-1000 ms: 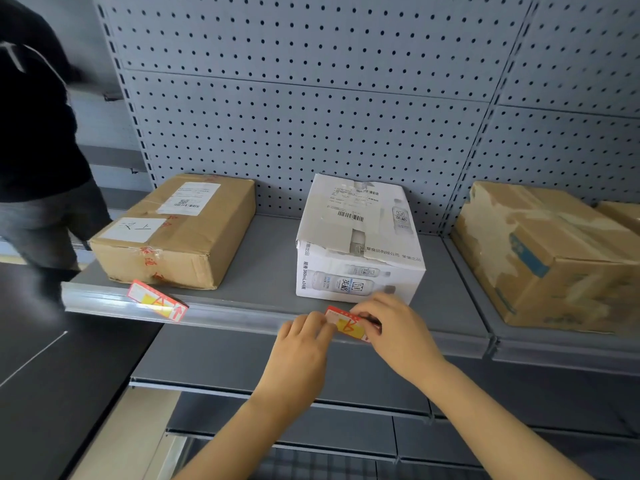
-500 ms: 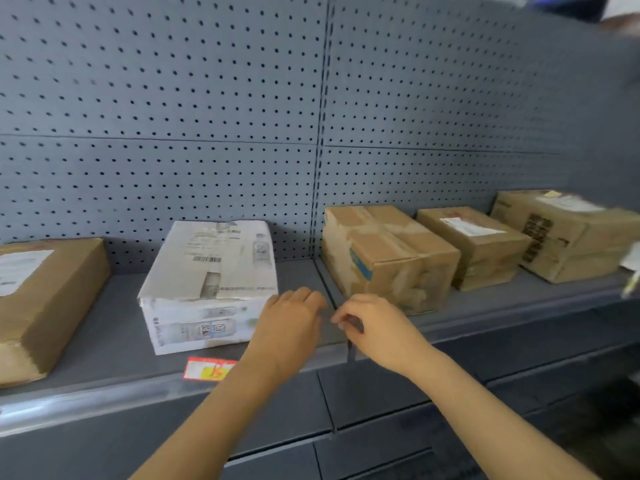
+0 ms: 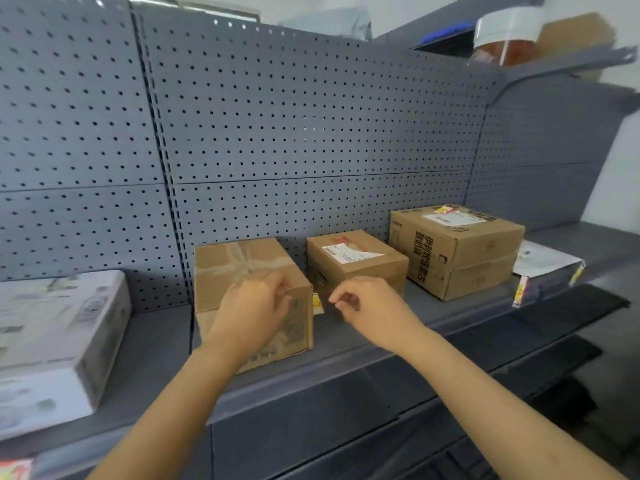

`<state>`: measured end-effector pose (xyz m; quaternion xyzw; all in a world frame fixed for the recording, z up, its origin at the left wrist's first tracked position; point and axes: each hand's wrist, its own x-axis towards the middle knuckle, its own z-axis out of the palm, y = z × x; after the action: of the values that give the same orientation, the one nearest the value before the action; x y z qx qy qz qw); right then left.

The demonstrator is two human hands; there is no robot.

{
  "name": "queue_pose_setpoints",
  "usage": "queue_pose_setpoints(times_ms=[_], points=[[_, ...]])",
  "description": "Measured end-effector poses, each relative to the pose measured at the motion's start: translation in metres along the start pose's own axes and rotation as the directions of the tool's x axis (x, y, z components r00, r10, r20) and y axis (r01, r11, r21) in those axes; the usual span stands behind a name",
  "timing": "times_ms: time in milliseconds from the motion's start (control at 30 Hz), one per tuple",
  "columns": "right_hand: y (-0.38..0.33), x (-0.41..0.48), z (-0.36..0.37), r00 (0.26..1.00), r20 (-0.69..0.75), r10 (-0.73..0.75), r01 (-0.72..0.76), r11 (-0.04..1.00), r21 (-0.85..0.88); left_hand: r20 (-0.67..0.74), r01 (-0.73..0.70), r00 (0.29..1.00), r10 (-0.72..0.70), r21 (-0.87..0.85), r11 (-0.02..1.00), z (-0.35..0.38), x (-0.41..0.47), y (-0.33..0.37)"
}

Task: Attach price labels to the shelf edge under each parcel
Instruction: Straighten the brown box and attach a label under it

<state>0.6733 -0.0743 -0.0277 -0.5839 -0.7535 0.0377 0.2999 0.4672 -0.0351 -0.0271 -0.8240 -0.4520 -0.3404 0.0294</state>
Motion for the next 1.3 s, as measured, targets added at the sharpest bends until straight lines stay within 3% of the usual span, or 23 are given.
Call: queue_pose_setpoints(times_ms=[300,600,700,867,1200,1300], points=[[0.055,0.059,0.044,0.997,0.076,0.0,-0.002,1.0,0.021,0.047,0.11,0.993,-0.109,-0.007,0.994,0.027,0.052,-0.011],[0.083,0.109,0.115,0.921,0.378,0.091,-0.061,0.994,-0.091,0.04,0.115,0.993,-0.115,0.004,0.993,0.039,0.09,-0.026],[0.094,0.113,0.135,0.904,0.408,0.126,-0.079,0.988,-0.131,0.042,0.11,0.993,-0.111,0.024,0.994,0.041,0.097,-0.029],[0.098,0.102,0.15,0.887,0.458,0.064,0.067,0.962,-0.264,0.039,0.125,0.991,-0.127,0.041,0.991,0.041,0.103,-0.03],[0.103,0.066,0.096,0.883,0.467,-0.043,0.118,0.984,-0.134,0.017,0.149,0.989,-0.15,0.02,0.989,0.043,0.103,-0.024],[0.103,0.076,0.089,0.814,0.544,-0.205,0.359,0.913,-0.193,0.017,0.148,0.989,-0.148,0.026,0.989,0.043,0.101,-0.023]])
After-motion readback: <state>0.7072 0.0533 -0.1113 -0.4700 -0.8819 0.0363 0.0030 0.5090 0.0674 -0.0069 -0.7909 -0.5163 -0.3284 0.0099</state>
